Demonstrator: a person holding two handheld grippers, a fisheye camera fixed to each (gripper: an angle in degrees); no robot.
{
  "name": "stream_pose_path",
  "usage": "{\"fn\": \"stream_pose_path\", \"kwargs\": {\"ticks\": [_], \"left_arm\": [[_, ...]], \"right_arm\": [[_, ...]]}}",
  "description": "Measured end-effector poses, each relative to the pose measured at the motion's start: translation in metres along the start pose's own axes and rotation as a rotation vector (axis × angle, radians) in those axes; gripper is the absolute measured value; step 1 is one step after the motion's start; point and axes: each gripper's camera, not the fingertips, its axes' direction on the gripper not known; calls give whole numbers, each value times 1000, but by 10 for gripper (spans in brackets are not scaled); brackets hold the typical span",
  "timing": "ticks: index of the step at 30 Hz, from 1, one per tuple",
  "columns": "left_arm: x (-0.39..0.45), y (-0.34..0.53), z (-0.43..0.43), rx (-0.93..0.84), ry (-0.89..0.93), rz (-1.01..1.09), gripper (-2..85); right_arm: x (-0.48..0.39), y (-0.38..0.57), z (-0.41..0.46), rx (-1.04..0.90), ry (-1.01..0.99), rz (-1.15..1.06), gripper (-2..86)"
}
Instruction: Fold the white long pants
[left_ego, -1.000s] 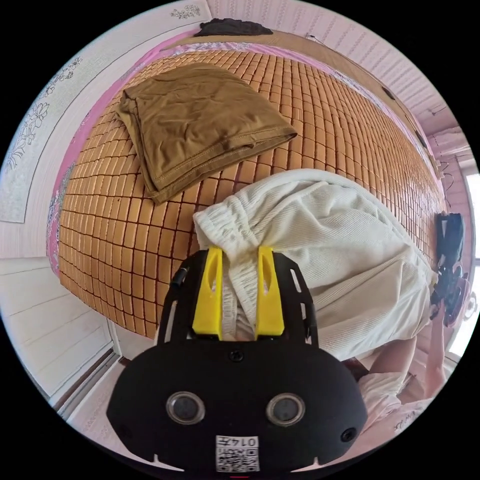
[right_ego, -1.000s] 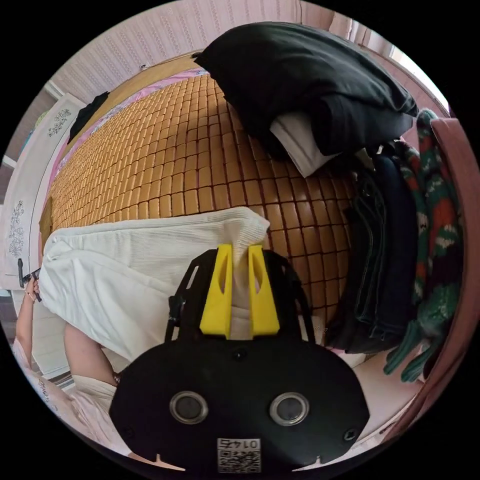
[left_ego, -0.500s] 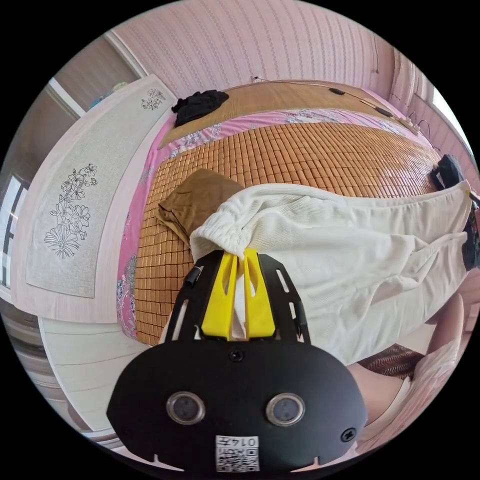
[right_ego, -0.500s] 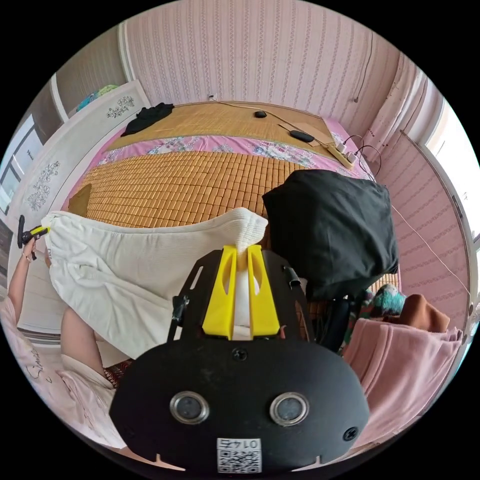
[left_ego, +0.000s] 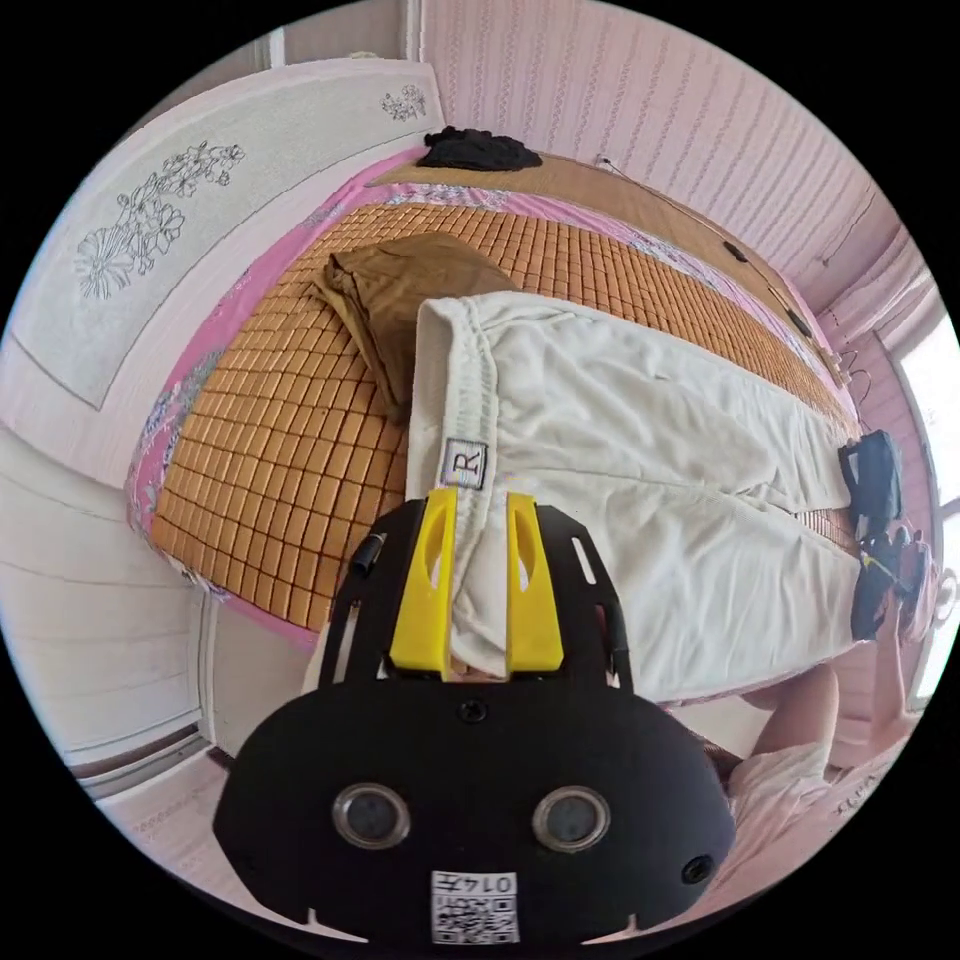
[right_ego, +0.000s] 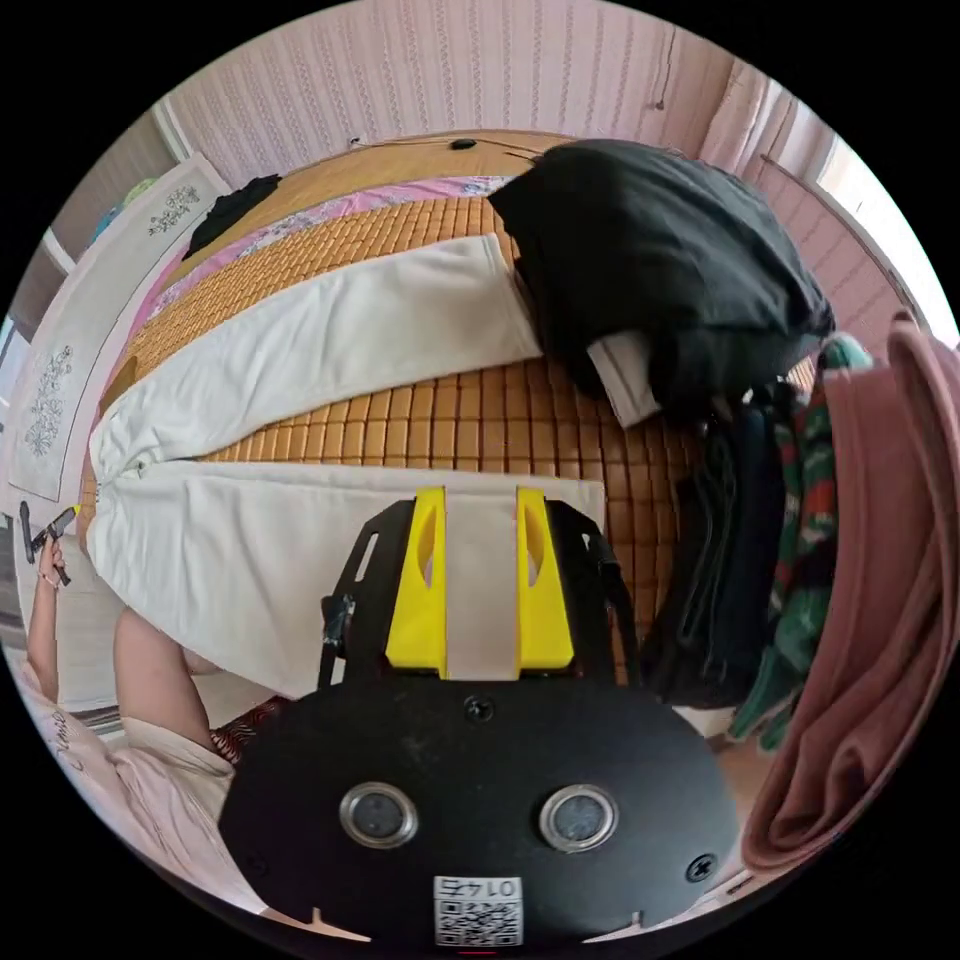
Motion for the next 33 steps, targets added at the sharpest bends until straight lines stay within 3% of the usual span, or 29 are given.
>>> {"fn": "stream_pose_path", "kwargs": {"ticks": [4,8,14,19,24,28,33], "left_arm": [[-45,71,17,-34,141,-228,131],[-60,97,48,-100,269,-362,142],[-44,82,61,-133,243,-280,57],[-34,82,36,-53,201,-186,5],[-69,103,-8,41,190,-208,6],[-75,113,39,-137,131,-222,40],[-66,126,35,-69,123,-235,55]], "right_arm": [[33,60,22,-101,45,148,165],[46,82,25,-60,105,221,93],[40,64,33,-168,257,88,49],[58,67,31,-133,165,179,68],[56,67,36,-286,88,25,31],[56,69,38,-287,98,12,21],[69,66,34,-324,105,-3,4]]}}
